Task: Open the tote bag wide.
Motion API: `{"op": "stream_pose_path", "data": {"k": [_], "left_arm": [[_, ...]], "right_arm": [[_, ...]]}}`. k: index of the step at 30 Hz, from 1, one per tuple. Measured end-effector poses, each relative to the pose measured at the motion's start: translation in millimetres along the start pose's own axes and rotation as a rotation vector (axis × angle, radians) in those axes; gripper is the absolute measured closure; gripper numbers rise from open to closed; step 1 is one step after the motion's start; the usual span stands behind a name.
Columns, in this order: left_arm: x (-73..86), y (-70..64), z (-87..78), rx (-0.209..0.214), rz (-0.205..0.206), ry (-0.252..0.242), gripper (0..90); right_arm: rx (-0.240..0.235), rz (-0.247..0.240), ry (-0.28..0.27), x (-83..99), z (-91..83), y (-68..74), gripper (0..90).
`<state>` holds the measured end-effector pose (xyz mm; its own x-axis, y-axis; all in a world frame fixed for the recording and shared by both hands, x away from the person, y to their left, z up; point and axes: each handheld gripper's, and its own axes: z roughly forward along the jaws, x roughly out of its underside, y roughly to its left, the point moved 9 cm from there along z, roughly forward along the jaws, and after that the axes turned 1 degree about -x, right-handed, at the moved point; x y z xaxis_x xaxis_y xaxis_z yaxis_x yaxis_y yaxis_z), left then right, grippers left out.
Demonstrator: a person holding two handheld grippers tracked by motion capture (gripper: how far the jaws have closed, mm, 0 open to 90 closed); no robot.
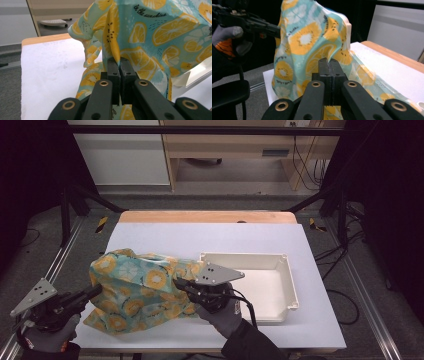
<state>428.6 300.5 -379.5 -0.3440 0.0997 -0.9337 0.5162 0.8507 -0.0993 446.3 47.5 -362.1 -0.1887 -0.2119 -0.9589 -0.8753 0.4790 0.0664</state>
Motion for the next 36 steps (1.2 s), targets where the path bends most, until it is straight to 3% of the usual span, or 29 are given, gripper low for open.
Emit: {"op": "stream_pose_path", "data": {"k": [6, 12, 20, 29, 36], "left_arm": [[-0.1, 1.2, -0.8, -0.001, 0.000, 0.000, 87.2], [0.4, 1.3, -0.4, -0.002, -0.001, 0.003, 87.8], [-1.7, 1.9, -1.8, -0.002, -0.004, -0.006, 85.0], [-28.9, 2.9, -23.7, -0.018, -0.011, -0.103, 67.5], [-48.5, -2.2, -20.5, -0.012, 0.013, -0.116, 60.6]], "right_arm": [[0.001, 0.020, 0.015, 9.2, 2.9, -2.9, 90.0], [-0.019, 0.012, 0.018, 11.7, 4.7, 3.6, 90.0], [-0.006, 0.027, 0.082, 29.9, 15.5, -0.4, 90.0], [0.018, 0.028, 0.090, 33.1, 17.9, -3.4, 87.8], [0.040, 0.035, 0.059, 24.0, 7.5, -7.8, 83.0]]}}
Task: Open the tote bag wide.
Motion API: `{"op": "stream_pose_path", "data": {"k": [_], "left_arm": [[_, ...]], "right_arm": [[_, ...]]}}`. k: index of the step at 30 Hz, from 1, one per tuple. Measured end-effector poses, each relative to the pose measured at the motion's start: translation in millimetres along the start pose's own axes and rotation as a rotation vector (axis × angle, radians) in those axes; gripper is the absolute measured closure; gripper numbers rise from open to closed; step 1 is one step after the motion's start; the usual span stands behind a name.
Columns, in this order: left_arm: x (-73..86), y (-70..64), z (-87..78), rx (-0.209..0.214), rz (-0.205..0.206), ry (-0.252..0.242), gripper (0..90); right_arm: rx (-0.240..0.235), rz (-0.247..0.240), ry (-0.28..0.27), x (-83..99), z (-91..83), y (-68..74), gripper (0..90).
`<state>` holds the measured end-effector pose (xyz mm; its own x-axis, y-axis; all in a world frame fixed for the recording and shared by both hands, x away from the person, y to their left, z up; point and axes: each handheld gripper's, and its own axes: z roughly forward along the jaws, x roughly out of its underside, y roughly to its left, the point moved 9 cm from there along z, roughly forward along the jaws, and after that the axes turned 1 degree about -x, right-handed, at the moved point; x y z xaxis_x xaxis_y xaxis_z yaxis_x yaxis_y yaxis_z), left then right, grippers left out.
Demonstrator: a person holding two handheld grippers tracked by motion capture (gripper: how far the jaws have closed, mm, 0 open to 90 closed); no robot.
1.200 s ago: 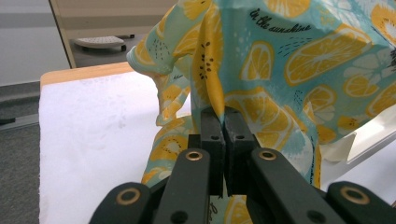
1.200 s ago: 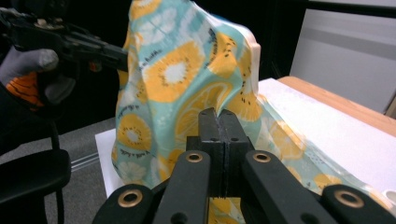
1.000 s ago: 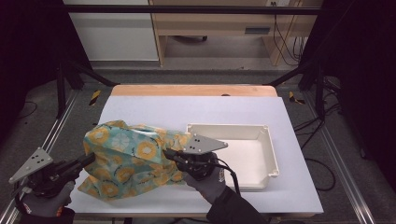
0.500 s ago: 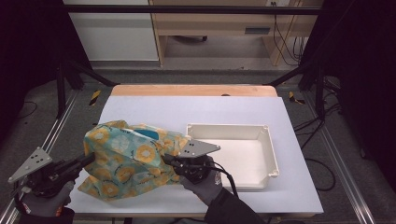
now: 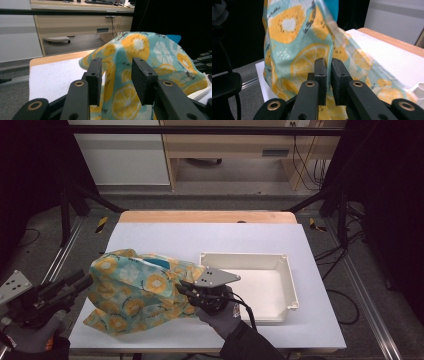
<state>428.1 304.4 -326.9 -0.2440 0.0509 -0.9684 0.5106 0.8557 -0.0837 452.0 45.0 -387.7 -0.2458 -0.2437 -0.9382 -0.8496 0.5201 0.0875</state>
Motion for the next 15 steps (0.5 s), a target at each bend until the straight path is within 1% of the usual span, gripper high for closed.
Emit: {"op": "stream_pose_path", "data": {"k": [1, 3, 5, 9, 11, 13, 15], "left_arm": [[-0.7, -1.1, 2.9, 0.003, 0.006, 0.009, 61.7], [0.6, -1.5, 8.6, -0.008, 0.020, 0.029, 63.9], [3.4, -1.2, 12.1, -0.019, 0.029, 0.047, 68.5], [4.7, 0.3, 10.3, -0.028, 0.030, 0.048, 80.3], [5.1, 1.5, 8.6, -0.029, 0.023, 0.043, 85.9], [6.2, 1.9, 7.1, -0.025, 0.024, 0.045, 89.0], [7.3, 1.7, 5.7, -0.021, 0.026, 0.049, 89.9]], "right_arm": [[0.000, 0.002, -0.002, -1.4, -2.1, -0.3, 82.8], [0.003, 0.003, -0.013, -4.2, -5.2, -0.6, 82.4], [0.007, 0.002, -0.020, -5.8, -6.7, -0.9, 81.4], [0.005, 0.005, -0.036, -11.2, -9.5, 0.6, 76.0], [0.000, 0.005, -0.046, -14.0, -10.7, 2.2, 72.6], [-0.006, 0.006, -0.055, -16.1, -11.7, 4.5, 69.9], [-0.012, 0.007, -0.065, -18.3, -11.9, 7.2, 66.8]]}}
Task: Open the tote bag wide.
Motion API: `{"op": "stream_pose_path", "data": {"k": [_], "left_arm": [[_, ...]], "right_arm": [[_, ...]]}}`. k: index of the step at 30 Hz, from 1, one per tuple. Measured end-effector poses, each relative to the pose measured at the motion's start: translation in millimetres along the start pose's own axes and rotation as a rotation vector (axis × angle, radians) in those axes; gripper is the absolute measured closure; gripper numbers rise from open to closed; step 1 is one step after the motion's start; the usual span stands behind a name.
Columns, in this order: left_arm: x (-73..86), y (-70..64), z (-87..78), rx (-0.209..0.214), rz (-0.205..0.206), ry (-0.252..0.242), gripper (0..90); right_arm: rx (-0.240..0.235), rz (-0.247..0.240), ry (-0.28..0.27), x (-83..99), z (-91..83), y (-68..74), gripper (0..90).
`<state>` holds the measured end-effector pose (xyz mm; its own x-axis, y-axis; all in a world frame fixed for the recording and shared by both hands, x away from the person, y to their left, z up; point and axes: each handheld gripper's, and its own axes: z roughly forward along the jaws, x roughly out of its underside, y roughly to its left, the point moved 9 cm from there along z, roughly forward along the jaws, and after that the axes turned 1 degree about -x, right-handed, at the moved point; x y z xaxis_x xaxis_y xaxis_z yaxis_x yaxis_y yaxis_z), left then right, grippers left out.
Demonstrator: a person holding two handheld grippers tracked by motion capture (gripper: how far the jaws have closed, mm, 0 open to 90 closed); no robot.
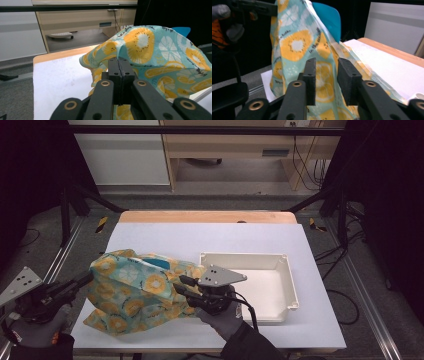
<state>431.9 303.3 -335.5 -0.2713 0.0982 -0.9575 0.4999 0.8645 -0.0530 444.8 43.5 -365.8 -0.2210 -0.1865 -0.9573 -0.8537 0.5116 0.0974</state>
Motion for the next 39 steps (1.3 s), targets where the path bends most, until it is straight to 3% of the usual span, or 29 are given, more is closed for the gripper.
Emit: {"op": "stream_pose_path", "data": {"k": [6, 12, 15, 25, 32, 39], "left_arm": [[3.8, -4.0, -6.0, 0.010, 0.003, 0.002, 89.9], [10.5, -12.4, -12.5, 0.024, 0.013, 0.007, 89.9], [17.6, -16.3, -11.3, 0.024, 0.025, 0.031, 89.9], [41.0, -18.4, 0.6, 0.031, 0.021, 0.101, 89.9], [47.7, -12.5, 1.1, 0.023, 0.002, 0.112, 89.9], [55.3, -8.1, 7.1, 0.017, -0.011, 0.135, 89.9]], "right_arm": [[-0.022, 0.000, 0.002, 0.6, 5.9, 9.0, 58.8], [-0.033, -0.022, 0.044, 8.9, 9.7, 16.1, 85.5], [-0.036, -0.020, 0.046, 10.1, 9.7, 15.8, 89.9], [-0.033, -0.017, 0.072, 17.9, 14.3, 12.6, 90.0], [-0.028, -0.014, 0.078, 21.3, 17.2, 10.9, 90.0], [-0.012, -0.002, 0.076, 23.4, 20.0, 6.4, 77.1]]}}
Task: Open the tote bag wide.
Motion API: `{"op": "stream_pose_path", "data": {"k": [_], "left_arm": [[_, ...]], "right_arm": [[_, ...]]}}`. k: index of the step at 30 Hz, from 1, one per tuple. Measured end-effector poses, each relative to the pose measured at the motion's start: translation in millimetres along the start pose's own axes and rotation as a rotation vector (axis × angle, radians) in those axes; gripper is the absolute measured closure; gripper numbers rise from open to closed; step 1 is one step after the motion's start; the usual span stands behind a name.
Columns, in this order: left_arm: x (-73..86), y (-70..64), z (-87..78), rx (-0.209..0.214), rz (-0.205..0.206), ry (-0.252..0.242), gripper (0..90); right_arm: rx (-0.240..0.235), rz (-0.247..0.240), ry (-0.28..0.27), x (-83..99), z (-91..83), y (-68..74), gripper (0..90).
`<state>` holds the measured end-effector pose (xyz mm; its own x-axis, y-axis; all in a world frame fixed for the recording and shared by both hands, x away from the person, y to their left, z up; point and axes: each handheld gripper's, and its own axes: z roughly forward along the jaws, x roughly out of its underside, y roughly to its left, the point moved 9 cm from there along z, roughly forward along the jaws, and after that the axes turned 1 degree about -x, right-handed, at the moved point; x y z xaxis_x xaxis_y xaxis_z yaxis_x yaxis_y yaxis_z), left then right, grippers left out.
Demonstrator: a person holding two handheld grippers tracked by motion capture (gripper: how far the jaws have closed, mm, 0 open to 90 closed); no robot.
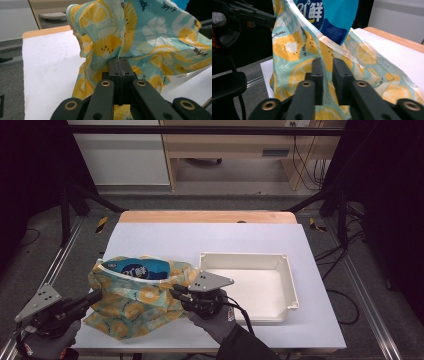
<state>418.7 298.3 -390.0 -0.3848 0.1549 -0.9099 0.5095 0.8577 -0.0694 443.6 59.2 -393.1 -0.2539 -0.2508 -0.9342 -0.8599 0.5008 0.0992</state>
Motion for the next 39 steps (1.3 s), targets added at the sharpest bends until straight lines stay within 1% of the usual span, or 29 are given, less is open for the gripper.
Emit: {"op": "stream_pose_path", "data": {"k": [3, 6, 10, 13, 17, 19, 20, 23, 25, 27, 29, 31, 33, 36, 39], "left_arm": [[3.1, 1.3, 2.9, 0.004, -0.009, 0.008, 89.9], [6.5, 2.1, 6.0, 0.006, -0.011, 0.022, 89.9], [10.2, 2.7, 9.6, 0.007, -0.011, 0.035, 89.8], [13.0, 4.3, 12.1, 0.005, -0.016, 0.042, 89.8], [13.9, 5.4, 12.8, 0.004, -0.015, 0.039, 89.8], [12.8, 5.8, 12.1, -0.001, -0.016, 0.030, 89.6], [11.7, 6.3, 11.4, -0.003, -0.020, 0.023, 88.1], [6.1, 8.9, 6.4, -0.021, -0.035, -0.002, 78.7], [-1.6, 11.1, -0.8, -0.036, -0.048, -0.041, 71.1], [-11.4, 14.2, -9.5, -0.057, -0.049, -0.080, 63.5], [-21.7, 16.4, -16.3, -0.058, -0.055, -0.116, 57.5], [-29.0, 17.1, -18.1, -0.060, -0.045, -0.131, 53.6], [-32.8, 15.3, -14.3, -0.053, -0.031, -0.123, 50.8], [-34.1, 12.9, -5.4, -0.066, -0.010, -0.102, 51.3], [-31.5, 13.1, -0.5, -0.079, 0.001, -0.075, 65.4]], "right_arm": [[0.000, 0.004, -0.007, -2.1, -1.9, -1.2, 75.1], [0.002, 0.003, 0.006, -0.7, -1.5, -1.5, 75.9], [0.009, 0.005, 0.030, 3.9, 1.3, -3.1, 80.2], [0.008, 0.004, 0.043, 5.6, 1.3, -3.6, 88.9], [0.000, -0.004, 0.045, 5.7, 1.6, -1.7, 90.0], [-0.004, -0.004, 0.040, 5.2, 1.2, -0.6, 90.0], [-0.005, -0.006, 0.039, 4.8, 1.1, -0.1, 90.0], [-0.010, -0.007, 0.033, 3.4, 0.7, 0.9, 90.0], [-0.009, -0.008, 0.031, 3.2, 1.2, 0.8, 90.0], [-0.008, -0.007, 0.035, 4.1, 2.7, 0.3, 90.0], [-0.009, -0.004, 0.040, 5.1, 4.4, 0.4, 90.0], [-0.010, -0.005, 0.042, 5.9, 5.8, 0.7, 90.0], [-0.011, -0.008, 0.041, 5.9, 6.3, 1.5, 90.0], [-0.010, -0.012, 0.033, 3.8, 4.9, 2.3, 90.0], [-0.009, -0.013, 0.024, 1.7, 2.9, 2.1, 90.0]]}}
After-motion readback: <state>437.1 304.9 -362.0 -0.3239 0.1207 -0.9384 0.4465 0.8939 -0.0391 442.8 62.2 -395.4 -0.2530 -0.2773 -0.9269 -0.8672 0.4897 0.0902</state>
